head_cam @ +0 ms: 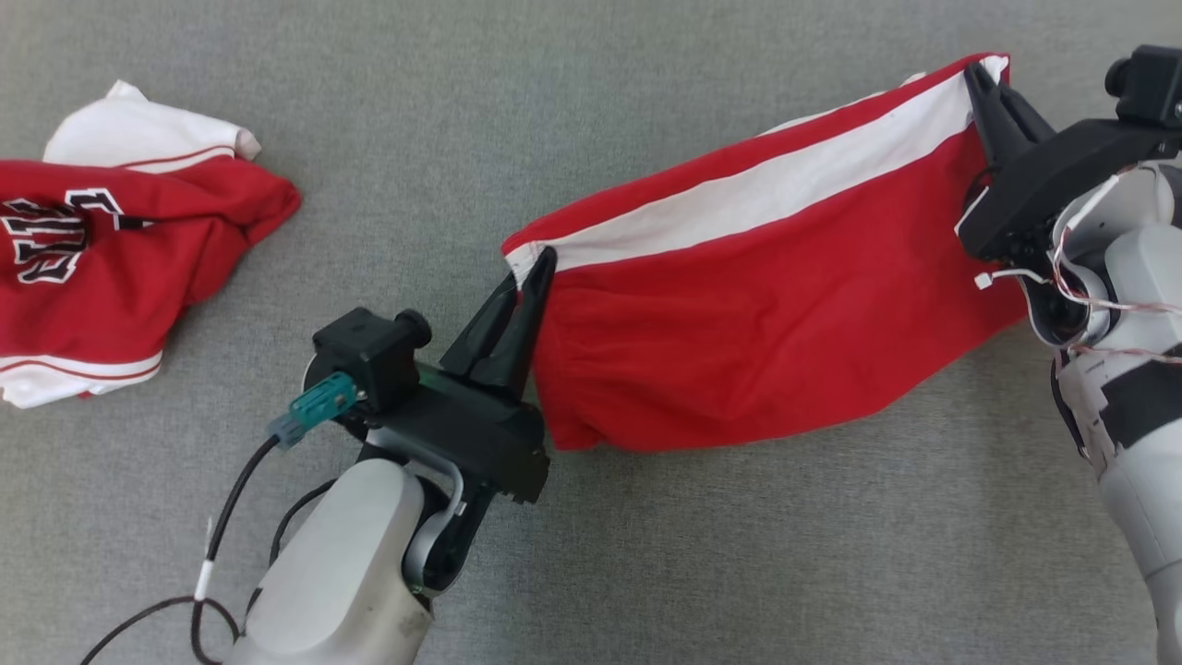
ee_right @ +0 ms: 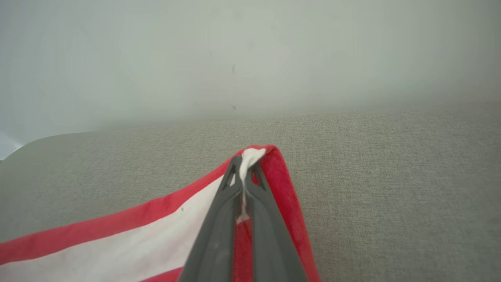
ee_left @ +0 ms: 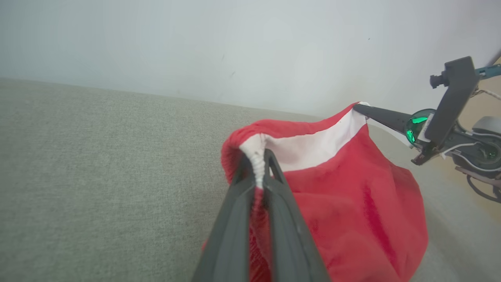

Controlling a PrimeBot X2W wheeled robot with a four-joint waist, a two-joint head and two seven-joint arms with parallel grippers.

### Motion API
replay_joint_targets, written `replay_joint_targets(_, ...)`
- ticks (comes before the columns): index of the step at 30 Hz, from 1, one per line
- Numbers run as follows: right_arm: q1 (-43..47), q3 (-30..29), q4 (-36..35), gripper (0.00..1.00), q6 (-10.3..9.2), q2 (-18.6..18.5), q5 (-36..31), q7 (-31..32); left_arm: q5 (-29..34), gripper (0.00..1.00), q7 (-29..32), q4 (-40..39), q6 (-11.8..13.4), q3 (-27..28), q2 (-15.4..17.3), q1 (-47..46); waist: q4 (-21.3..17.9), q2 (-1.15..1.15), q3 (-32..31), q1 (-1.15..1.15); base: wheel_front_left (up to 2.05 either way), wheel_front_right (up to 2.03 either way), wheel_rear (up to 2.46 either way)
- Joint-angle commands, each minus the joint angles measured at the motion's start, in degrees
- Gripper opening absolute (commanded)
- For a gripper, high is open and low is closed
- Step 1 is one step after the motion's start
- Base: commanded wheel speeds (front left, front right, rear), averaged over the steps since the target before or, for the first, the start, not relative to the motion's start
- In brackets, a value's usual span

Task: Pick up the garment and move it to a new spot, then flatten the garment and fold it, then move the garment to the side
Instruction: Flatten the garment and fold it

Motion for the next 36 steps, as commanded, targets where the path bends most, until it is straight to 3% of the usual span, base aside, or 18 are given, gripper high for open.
replay_joint_targets(1, -1.0, 0.3, 1.8, 0.0, -0.13, 0.2, -0.4, -0.8, -0.1, 0.0, 0.0, 0.5, 0.0, -0.3, -0.4, -0.9, 1.0, -0.01, 1.6, -0.02, 0.0, 0.0, 0.0)
replay_joint_targets(3, -2.7, 1.3, 4.9, 0.0, -0.13, 1.0, -0.9, -1.8, -0.5, 0.0, 0.0, 1.4, 0.0, -0.8, -0.7, -1.6, 1.0, -0.01, 1.9, -0.02, 0.0, 0.0, 0.0)
replay_joint_targets(4, -3.5, 1.8, 6.1, 0.47, -0.13, 1.2, -1.0, -2.4, -0.6, 0.0, 0.0, 1.9, 0.0, -1.0, -0.8, -2.0, 1.0, -0.01, 1.9, -0.02, 0.0, 0.0, 0.0)
replay_joint_targets(5, -4.0, 2.3, 7.2, 0.98, -0.13, 1.4, -0.9, -3.0, -0.6, 0.17, 0.0, 2.2, 0.0, -1.1, -0.8, -2.2, 0.8, -0.01, 1.8, -0.02, 0.0, 0.0, 0.0)
replay_joint_targets(6, -4.1, 2.8, 8.2, 1.0, -0.13, 1.5, -0.5, -3.5, -0.5, 0.92, 0.0, 2.5, 0.1, -1.0, -0.9, -2.3, 0.7, -0.01, 1.6, -0.02, 0.0, 0.0, 0.0)
replay_joint_targets(7, -4.1, 4.1, 9.6, 1.0, -0.13, 1.5, 0.3, -4.5, 0.6, 1.0, 0.0, 3.0, 0.0, -0.7, -0.9, -2.0, 0.4, -0.01, 0.7, -0.02, 0.0, 0.0, 0.0)
replay_joint_targets(15, 0.4, 9.2, 8.4, 1.0, -0.13, -1.4, 4.9, -7.6, 6.1, 1.0, 0.0, 0.5, 0.2, 3.9, 0.2, 5.0, -1.0, -0.01, -4.2, -0.02, 0.0, 0.0, 0.0)
replay_joint_targets(23, 8.1, 12.8, 7.0, 1.0, -0.13, -6.7, 10.4, -8.0, 11.8, 1.0, 0.0, -10.3, 2.6, 15.0, 0.3, 16.6, -0.6, -0.01, -7.4, -0.02, 0.0, 0.0, 0.0)
replay_joint_targets(30, 9.3, 13.9, 9.4, 1.0, -0.13, -6.0, 13.0, -7.7, 16.5, 1.0, 0.0, -17.5, 2.9, 26.3, -1.5, 23.5, 0.3, -0.01, -7.1, -0.02, 0.0, 0.0, 0.0)
replay_joint_targets(36, 8.3, 14.0, 14.2, 1.0, -0.13, -5.2, 14.1, -8.0, 18.5, 1.0, 0.0, -18.8, 2.0, 29.7, -2.7, 25.8, 2.0, -0.01, -6.4, -0.02, 0.0, 0.0, 0.0)
